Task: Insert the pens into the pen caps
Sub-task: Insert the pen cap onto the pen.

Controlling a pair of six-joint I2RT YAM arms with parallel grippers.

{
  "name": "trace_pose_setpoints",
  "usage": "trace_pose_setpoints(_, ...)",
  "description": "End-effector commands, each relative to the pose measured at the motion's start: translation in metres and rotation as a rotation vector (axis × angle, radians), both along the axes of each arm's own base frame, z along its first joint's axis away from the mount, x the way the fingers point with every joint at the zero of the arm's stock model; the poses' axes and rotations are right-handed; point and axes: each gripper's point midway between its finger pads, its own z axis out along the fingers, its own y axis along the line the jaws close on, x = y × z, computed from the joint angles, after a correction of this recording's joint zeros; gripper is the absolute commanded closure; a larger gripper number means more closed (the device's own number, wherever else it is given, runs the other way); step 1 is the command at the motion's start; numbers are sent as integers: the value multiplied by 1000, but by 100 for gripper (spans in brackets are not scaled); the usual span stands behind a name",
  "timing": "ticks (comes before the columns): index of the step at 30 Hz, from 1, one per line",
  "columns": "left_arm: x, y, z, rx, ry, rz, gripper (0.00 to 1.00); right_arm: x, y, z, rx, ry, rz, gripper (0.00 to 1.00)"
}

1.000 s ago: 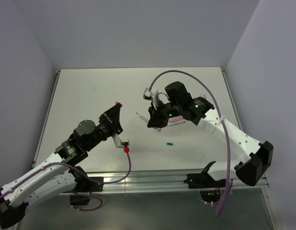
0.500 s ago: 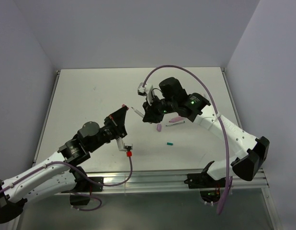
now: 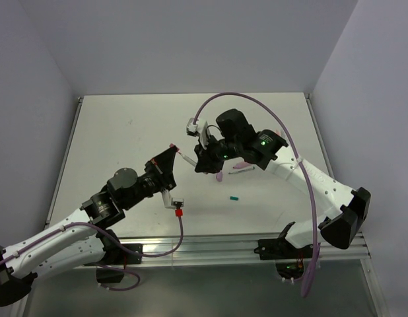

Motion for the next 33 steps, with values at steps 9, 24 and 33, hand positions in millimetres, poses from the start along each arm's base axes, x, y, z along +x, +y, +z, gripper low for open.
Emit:
trace_pose_setpoints(9, -5, -2, 34, -42, -77, -24, 100, 0, 6, 13, 19, -32, 22, 100)
trace_pose_setpoints(24, -10, 2, 30, -32, -60, -28, 100, 0, 3, 13, 16, -39, 11, 100)
trace_pose_setpoints(33, -12, 3, 25, -14, -49, -33, 100, 0, 3, 13, 14, -42, 13, 100)
